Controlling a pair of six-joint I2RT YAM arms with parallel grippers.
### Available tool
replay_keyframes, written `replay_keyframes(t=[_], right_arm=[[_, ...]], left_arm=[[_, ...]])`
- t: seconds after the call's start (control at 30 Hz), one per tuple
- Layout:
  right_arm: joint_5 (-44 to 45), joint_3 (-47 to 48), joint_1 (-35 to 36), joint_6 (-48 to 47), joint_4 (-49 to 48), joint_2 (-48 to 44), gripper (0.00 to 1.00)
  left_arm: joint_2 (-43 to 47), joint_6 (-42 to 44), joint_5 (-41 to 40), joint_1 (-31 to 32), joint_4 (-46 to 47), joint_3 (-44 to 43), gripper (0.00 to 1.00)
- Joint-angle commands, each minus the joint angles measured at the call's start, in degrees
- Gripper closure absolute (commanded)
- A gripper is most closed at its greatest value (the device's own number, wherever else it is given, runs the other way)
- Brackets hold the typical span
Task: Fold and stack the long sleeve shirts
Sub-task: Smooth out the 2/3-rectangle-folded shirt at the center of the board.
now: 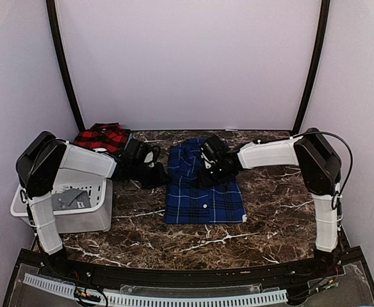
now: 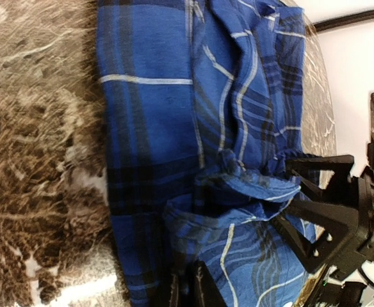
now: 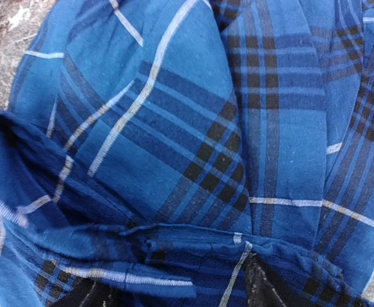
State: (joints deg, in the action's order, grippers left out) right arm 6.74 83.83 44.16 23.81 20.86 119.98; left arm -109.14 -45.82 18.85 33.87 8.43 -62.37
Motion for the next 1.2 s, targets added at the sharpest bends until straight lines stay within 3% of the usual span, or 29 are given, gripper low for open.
replay_keyframes(t=[0.0, 0.17, 0.3, 0.47, 0.8, 1.17], right_arm=[[0.92, 2.08, -0.48, -1.29, 1.22, -3.18, 0.34], [-0.39, 1.51, -1.24, -1.92, 1.39, -8.74, 0.30], [-0.69, -0.09, -1.62, -1.71, 2.13, -12.35, 0.31], [-3.62, -6.03, -0.17, -0.01, 1.24, -16.03, 0.32], [1.21, -16.96, 5.19, 6.35, -1.54, -20.74, 0.38], [2.42, -13.95, 7.16, 7.28, -0.40, -18.55, 0.49]], left_arm=[[1.32, 1.38, -3.42, -0.31, -4.26, -1.35, 0.88], [3.06, 4.37, -7.04, -0.29, -9.59, -5.12, 0.63], [5.89, 5.96, -12.83, 0.55, -13.29, -6.94, 0.57], [7.24, 7.70, -14.24, 3.78, -15.53, -9.88, 0.60], [-5.24, 5.89, -0.01, 9.09, -10.87, -20.73, 0.76], [-18.46, 8.02, 0.05, 5.39, -10.87, -31.66, 0.78]])
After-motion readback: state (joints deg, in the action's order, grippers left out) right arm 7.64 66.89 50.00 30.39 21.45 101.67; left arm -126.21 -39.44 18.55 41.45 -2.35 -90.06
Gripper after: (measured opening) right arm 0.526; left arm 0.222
